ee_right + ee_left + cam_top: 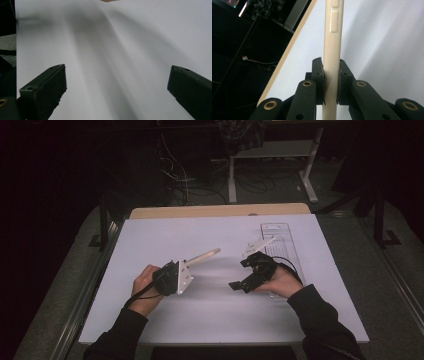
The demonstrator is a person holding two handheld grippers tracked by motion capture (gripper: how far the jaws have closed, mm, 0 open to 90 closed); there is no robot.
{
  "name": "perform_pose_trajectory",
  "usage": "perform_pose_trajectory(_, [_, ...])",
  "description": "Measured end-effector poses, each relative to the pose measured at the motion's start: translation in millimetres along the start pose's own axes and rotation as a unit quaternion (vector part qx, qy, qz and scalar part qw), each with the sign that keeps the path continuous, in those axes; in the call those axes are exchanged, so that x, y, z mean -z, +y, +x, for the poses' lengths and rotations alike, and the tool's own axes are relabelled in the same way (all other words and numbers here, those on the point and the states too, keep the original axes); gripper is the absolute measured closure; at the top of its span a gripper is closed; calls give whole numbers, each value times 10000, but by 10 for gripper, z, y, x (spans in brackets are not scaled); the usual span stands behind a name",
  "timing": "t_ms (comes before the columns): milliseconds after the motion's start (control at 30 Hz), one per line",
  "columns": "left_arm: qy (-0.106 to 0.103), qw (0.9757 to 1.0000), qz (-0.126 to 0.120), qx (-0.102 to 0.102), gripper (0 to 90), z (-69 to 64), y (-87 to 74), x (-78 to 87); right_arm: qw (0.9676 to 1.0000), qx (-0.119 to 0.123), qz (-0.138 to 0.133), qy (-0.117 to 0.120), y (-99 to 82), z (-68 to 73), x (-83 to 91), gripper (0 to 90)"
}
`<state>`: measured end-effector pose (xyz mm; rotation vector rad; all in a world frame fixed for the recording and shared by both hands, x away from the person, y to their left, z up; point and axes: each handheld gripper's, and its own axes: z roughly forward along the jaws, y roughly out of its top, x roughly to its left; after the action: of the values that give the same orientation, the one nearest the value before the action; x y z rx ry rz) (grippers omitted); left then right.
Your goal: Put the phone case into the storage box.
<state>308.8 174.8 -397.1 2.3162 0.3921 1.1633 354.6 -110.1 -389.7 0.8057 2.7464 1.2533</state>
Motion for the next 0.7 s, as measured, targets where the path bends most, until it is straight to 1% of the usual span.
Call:
perform_pose_trajectory(33, [-15,10000,19,27,801,10,-2,2,10000,5,5,3,0,0,0,16])
perform_pose_trajectory(67, [-59,9999,6,136,801,13,-4,-3,10000,15,3,-2,0,-1,-2,16])
perform_pose_trajectory(200, [-137,9992,-6,369,801,48,-16,-13,10000,8,5,3,1,0,-1,16])
perform_pose_trajectory(267, [-200,9985,-21,509,801,70,-18,-9,10000,7,8,5,1,0,-1,16])
perform_pose_trajectory(367, [-269,9972,-22,691,801,105,-28,-4,10000,3,15,9,2,4,-2,16])
perform_pose_trajectory(433, [-325,9958,-34,859,801,120,-38,-4,10000,1,22,5,2,4,-2,16])
perform_pose_trajectory(567, [-431,9942,44,984,801,175,-56,3,10000,3,17,3,2,2,-1,16])
perform_pose_trajectory(700, [-536,9916,67,1175,801,205,-74,0,10000,0,23,2,3,3,-2,16])
